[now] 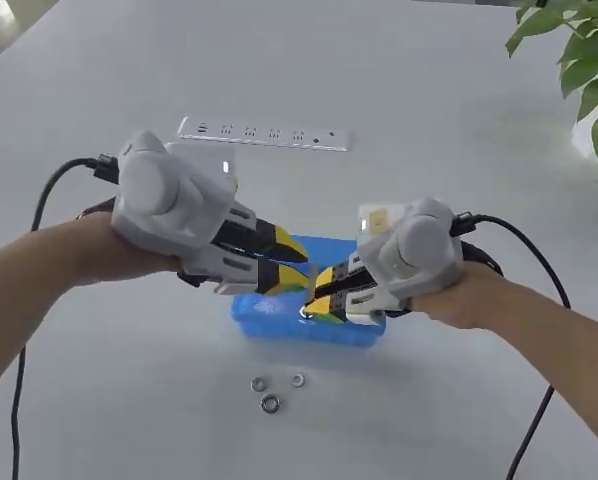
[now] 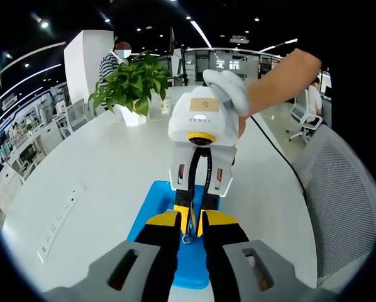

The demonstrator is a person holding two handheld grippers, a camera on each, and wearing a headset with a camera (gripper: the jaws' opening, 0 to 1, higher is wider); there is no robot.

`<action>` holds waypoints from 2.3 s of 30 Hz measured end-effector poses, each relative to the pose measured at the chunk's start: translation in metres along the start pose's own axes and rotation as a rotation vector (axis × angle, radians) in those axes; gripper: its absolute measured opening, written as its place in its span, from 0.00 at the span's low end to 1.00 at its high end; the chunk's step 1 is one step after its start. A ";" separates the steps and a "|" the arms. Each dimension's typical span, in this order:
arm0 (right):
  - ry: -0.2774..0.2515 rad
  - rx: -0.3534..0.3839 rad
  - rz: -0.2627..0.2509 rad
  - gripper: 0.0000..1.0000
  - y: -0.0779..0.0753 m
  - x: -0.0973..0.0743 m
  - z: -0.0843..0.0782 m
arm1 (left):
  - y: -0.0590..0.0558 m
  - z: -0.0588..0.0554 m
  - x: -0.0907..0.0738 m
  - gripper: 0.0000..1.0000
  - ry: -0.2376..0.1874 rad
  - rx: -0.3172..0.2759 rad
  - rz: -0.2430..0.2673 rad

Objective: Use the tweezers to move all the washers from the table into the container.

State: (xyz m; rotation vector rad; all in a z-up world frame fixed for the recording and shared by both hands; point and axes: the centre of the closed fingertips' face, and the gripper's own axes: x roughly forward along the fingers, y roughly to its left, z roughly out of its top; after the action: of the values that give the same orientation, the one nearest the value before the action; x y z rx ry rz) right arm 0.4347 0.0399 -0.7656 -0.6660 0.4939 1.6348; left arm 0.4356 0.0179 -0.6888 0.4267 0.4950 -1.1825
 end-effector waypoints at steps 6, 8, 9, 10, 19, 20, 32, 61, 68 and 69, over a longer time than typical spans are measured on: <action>0.000 -0.002 -0.001 0.09 0.000 0.000 0.000 | -0.001 -0.002 0.004 0.12 0.013 0.008 -0.020; 0.000 -0.002 0.000 0.09 0.000 0.000 0.000 | -0.001 -0.001 0.005 0.11 0.012 0.006 -0.023; 0.000 -0.002 0.000 0.09 0.000 0.000 0.000 | -0.001 -0.001 0.006 0.10 0.011 0.008 -0.025; 0.001 -0.004 0.000 0.09 0.000 0.000 0.000 | -0.001 -0.001 0.006 0.09 0.011 0.008 -0.027; 0.004 -0.005 0.004 0.09 0.001 0.000 0.000 | -0.003 0.000 0.007 0.06 0.016 0.032 -0.037; 0.006 -0.008 0.006 0.09 0.001 0.000 0.000 | -0.003 0.000 0.006 0.06 0.016 0.032 -0.039; -0.017 0.013 -0.006 0.13 -0.002 -0.007 0.008 | -0.003 -0.001 0.006 0.05 0.015 0.032 -0.041; -0.076 0.152 -0.145 0.36 0.005 -0.063 0.002 | -0.004 0.004 0.006 0.03 0.013 0.021 -0.050; -0.089 0.194 -0.177 0.41 0.008 -0.074 -0.001 | -0.005 0.012 -0.001 0.03 0.015 0.036 -0.045; -0.087 0.196 -0.182 0.41 0.009 -0.076 -0.002 | -0.005 0.012 -0.002 0.03 0.016 0.039 -0.045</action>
State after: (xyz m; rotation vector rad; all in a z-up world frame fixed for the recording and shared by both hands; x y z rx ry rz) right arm 0.4333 -0.0185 -0.7167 -0.4769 0.5076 1.4170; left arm 0.4323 0.0109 -0.6781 0.4612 0.4980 -1.2343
